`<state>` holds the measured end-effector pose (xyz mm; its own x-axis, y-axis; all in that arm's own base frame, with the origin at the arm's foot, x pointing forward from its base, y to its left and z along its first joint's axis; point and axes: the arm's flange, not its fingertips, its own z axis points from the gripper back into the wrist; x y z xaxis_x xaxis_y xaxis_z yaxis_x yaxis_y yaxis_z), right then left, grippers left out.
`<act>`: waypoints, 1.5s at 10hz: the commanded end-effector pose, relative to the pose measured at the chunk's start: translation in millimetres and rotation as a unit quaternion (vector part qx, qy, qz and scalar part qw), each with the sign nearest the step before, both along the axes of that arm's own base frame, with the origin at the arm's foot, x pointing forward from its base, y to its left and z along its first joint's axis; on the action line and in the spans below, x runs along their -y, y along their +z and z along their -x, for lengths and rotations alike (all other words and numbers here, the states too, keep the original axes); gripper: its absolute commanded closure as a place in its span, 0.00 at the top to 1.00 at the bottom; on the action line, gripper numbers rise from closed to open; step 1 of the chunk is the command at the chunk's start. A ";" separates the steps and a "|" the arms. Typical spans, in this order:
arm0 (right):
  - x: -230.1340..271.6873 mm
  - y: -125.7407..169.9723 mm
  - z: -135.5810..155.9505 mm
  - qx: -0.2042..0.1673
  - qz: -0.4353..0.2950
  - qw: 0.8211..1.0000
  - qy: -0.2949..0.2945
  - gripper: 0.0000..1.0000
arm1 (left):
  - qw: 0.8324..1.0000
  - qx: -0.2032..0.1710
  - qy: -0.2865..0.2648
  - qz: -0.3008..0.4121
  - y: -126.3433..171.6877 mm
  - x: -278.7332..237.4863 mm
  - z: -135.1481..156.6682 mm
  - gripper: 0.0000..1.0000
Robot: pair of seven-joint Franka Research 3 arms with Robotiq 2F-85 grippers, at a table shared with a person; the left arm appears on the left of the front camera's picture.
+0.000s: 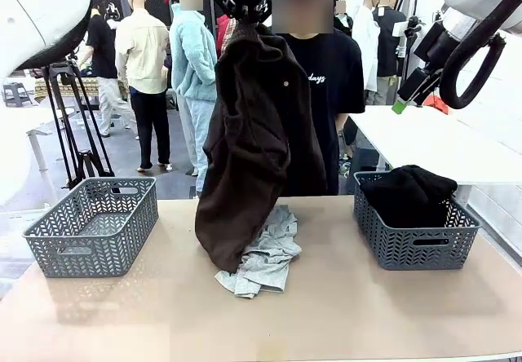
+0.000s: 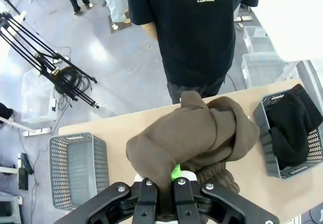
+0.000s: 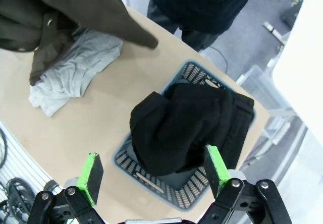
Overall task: Sort the tops and bottoms.
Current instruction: Lift clothes from the center of the table with your left hand, then sort the clothes according to human instructions.
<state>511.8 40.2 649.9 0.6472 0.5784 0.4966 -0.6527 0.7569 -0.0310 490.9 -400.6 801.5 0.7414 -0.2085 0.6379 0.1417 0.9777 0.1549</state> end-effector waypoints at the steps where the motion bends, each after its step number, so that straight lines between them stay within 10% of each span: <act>1: 0.5 0.1 -1.8 0.000 0.005 1.000 0.002 1.00 | 1.000 0.008 0.005 0.002 1.4 -6.9 -5.0 0.00; 15: 0.5 0.1 -1.8 0.000 0.005 1.000 0.002 1.00 | 1.000 0.008 0.005 0.002 1.4 -6.9 -5.0 0.00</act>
<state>511.8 40.2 649.9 0.6472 0.5784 0.4966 -0.6527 0.7569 -0.0310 497.1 -397.9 797.0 0.7469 -0.2046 0.6326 0.1330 0.9782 0.1593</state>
